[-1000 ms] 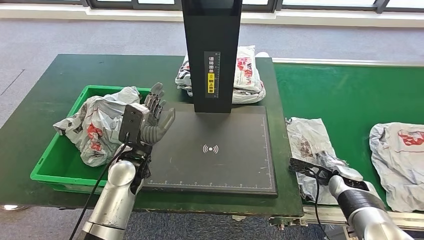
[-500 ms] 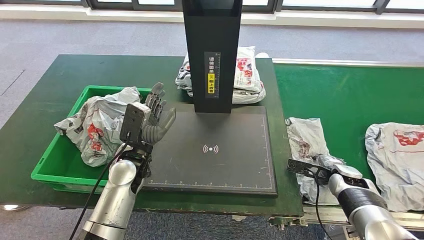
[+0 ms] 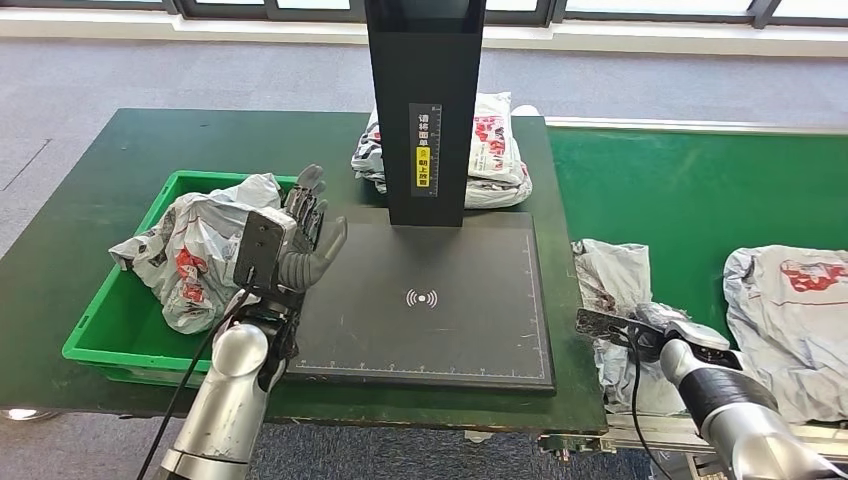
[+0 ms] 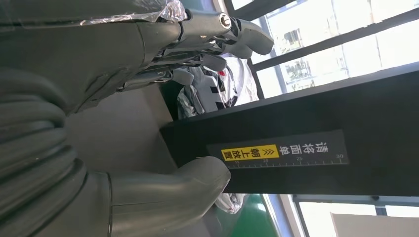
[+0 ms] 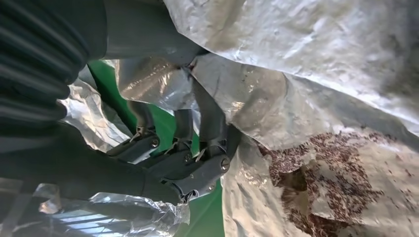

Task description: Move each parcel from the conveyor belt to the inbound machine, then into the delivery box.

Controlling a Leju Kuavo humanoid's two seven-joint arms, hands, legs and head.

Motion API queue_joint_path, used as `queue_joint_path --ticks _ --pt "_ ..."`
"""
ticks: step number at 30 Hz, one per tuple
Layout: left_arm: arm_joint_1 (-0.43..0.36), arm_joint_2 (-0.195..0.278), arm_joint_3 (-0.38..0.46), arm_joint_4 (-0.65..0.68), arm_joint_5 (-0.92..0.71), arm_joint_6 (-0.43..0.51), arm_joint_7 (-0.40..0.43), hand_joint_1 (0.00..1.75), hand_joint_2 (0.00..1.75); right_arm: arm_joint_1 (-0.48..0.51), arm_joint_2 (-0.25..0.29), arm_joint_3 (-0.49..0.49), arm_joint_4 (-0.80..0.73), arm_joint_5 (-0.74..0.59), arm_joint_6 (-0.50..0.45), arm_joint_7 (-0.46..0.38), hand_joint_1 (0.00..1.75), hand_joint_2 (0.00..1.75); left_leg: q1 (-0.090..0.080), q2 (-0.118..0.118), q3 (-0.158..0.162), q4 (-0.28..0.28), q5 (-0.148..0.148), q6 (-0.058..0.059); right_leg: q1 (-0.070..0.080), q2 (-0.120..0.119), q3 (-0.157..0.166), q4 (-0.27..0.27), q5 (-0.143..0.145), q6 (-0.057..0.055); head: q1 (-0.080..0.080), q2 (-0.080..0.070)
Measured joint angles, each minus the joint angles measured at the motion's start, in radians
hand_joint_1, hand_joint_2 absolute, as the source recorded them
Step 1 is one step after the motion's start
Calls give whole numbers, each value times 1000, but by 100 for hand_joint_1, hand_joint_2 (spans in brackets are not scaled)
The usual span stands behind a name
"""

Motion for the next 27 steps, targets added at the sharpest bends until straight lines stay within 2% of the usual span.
queue_joint_path --ticks 6,9,11,14,17,21,24,27 --pt "16 8 2 -29 -7 2 4 0 175 -2 6 0 2 -73 9 -60 175 175 0 1 0 0 0 0 0 2 0 0 0 0 0 0" --pt "27 11 6 -41 -14 3 2 0 175 -3 12 -4 2 -161 43 -111 175 175 0 3 1 0 0 0 0 3 0 0 0 0 0 0" --pt "39 15 11 -50 -18 5 -3 0 175 -3 23 -23 2 -261 91 -152 175 175 1 6 1 0 0 0 0 5 0 0 1 -1 0 0" --pt "57 21 20 -61 -19 6 -21 0 175 -2 46 -86 -1 -478 220 -193 175 175 1 8 2 -1 -1 -1 1 7 -1 0 1 -2 0 0" --pt "72 25 31 -63 -20 7 -53 0 175 13 61 -152 -11 -710 335 -190 175 175 2 13 -3 -1 -3 -5 3 12 -2 0 3 -4 0 0" --pt "74 28 39 -48 -24 7 -92 0 175 69 82 -211 -66 -959 401 -182 175 175 5 30 -7 -2 -7 -10 4 28 -7 1 5 -9 0 0" --pt "65 27 42 -34 -25 6 -98 0 175 93 119 -225 -116 -1046 434 -182 175 175 5 36 1 -4 -6 -12 4 35 -11 1 5 -13 -1 0" --pt "55 27 43 -21 -25 6 -101 0 175 101 142 -228 -145 -1097 431 -179 175 175 6 22 2 -7 1 -16 5 22 -12 2 4 -15 -1 0"
